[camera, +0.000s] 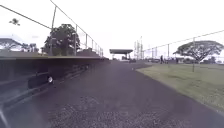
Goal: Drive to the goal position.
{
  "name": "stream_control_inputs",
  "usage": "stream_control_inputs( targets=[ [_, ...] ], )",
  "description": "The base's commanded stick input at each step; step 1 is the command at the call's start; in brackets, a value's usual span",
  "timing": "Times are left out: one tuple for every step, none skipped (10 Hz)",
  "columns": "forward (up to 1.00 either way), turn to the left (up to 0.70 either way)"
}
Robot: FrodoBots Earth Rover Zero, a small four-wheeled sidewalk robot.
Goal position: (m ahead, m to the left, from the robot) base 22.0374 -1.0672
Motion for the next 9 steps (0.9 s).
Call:
stream_control_inputs(
  targets=[
    [0.70, -0.23],
    [0.70, -0.28],
    [0.70, -0.01],
    [0.70, 0.00],
    [0.70, 0.00],
    [0.70, 0.00],
    [0.70, 0.00],
    [0.70, 0.00],
    [0.70, 0.00]
  ],
)
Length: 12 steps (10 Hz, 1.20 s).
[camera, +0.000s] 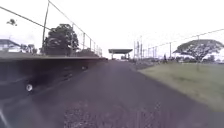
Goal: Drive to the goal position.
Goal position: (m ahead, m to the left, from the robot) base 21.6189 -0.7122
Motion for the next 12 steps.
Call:
stream_control_inputs(
  targets=[
    [0.70, 0.00],
    [0.70, 0.00],
    [0.70, 0.00],
    [0.70, 0.00],
    [0.70, 0.00],
    [0.70, 0.00],
    [0.70, 0.00],
    [0.70, -0.04],
    [0.70, -0.12],
    [0.70, -0.22],
    [0.70, -0.27],
    [0.70, -0.26]
  ],
)
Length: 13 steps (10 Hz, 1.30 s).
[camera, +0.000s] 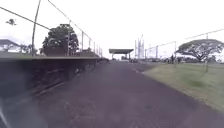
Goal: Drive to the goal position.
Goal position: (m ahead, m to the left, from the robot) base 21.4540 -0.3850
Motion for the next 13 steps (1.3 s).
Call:
stream_control_inputs(
  targets=[
    [0.70, -0.18],
    [0.70, -0.06],
    [0.70, 0.00],
    [0.70, 0.00],
    [0.70, 0.00],
    [0.70, 0.00],
    [0.70, 0.00],
    [0.70, 0.00],
    [0.70, -0.02],
    [0.70, -0.08],
    [0.70, -0.18],
    [0.70, -0.26],
    [0.70, -0.09]
  ],
)
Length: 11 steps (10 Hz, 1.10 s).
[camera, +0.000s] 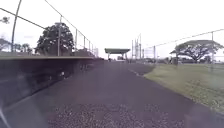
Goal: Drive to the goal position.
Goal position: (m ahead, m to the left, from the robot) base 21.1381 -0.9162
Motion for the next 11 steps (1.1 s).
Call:
stream_control_inputs(
  targets=[
    [0.70, 0.00],
    [0.70, 0.00],
    [0.70, 0.00],
    [0.70, 0.00],
    [0.70, -0.01],
    [0.70, -0.16],
    [0.70, -0.26],
    [0.70, -0.29],
    [0.70, -0.28],
    [0.70, -0.16],
    [0.70, 0.00]
  ],
)
